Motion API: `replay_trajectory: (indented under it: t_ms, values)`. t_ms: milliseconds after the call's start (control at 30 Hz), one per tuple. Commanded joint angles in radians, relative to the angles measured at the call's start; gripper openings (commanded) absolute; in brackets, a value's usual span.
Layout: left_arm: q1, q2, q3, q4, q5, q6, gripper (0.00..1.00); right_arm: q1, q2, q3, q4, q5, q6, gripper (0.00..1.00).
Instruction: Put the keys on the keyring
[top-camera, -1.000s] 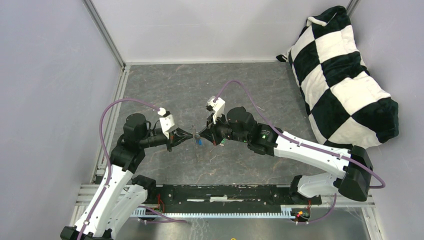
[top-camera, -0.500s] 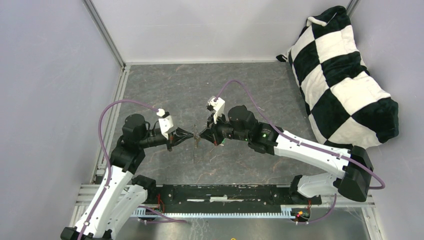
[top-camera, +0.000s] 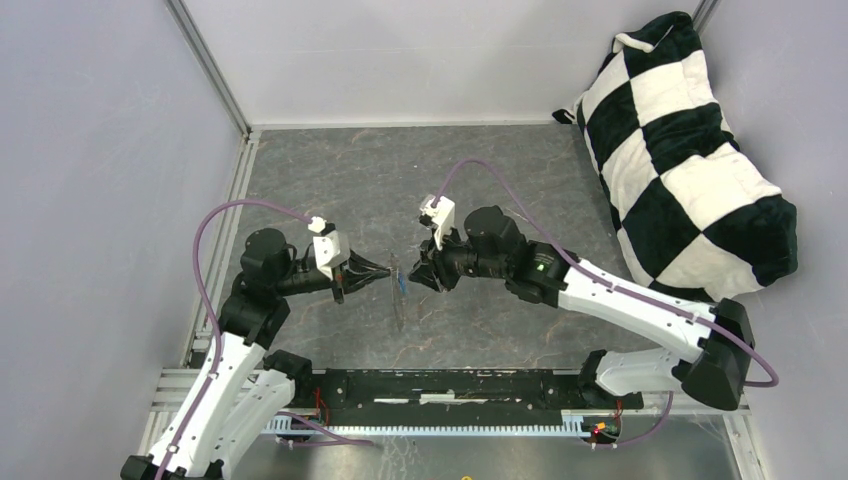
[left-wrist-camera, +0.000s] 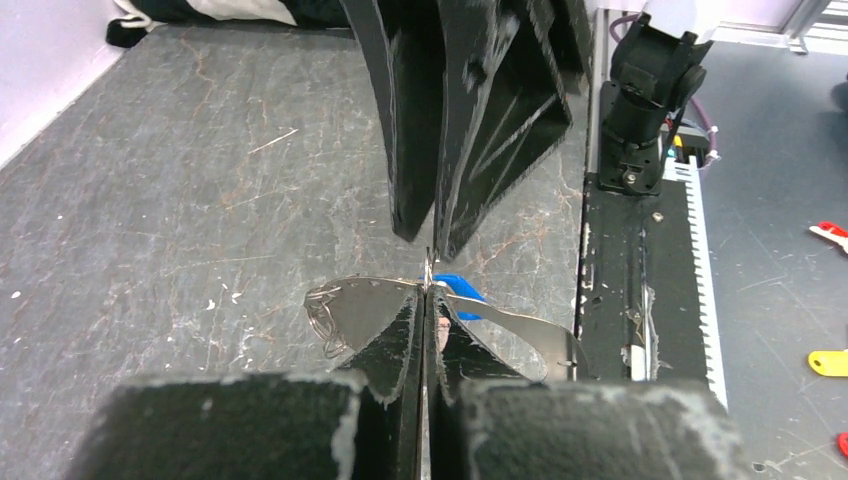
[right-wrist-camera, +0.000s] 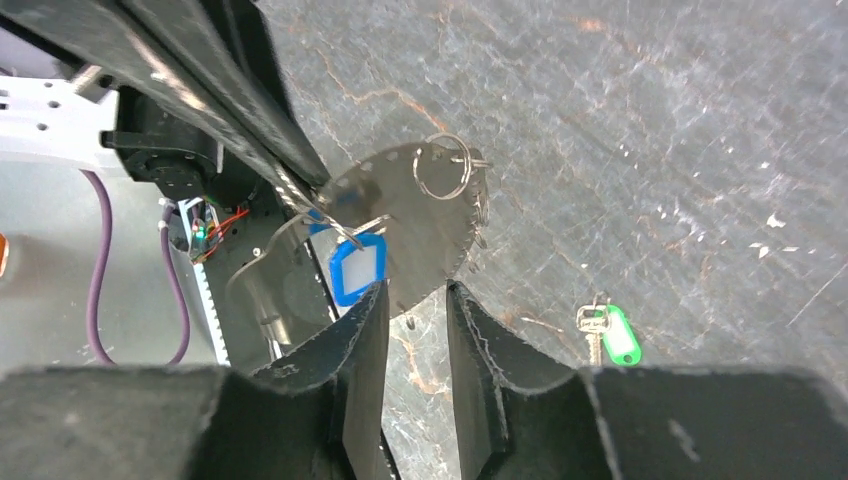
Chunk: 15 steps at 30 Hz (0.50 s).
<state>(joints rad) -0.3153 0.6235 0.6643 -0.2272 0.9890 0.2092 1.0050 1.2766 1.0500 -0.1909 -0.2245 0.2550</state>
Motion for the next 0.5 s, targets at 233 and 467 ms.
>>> replay_trajectory:
  t_ms: [233,467]
  values:
    - [0.002,0.040,0.072,0.093,0.162,-0.157,0.02,-0.009,-0.154,0.101,0.076,-0.164,-0.288,0.49]
    - [0.002,0.066,0.109,0.134,0.242,-0.265,0.02,-0.011,-0.141,0.063,0.185,-0.324,-0.371,0.50]
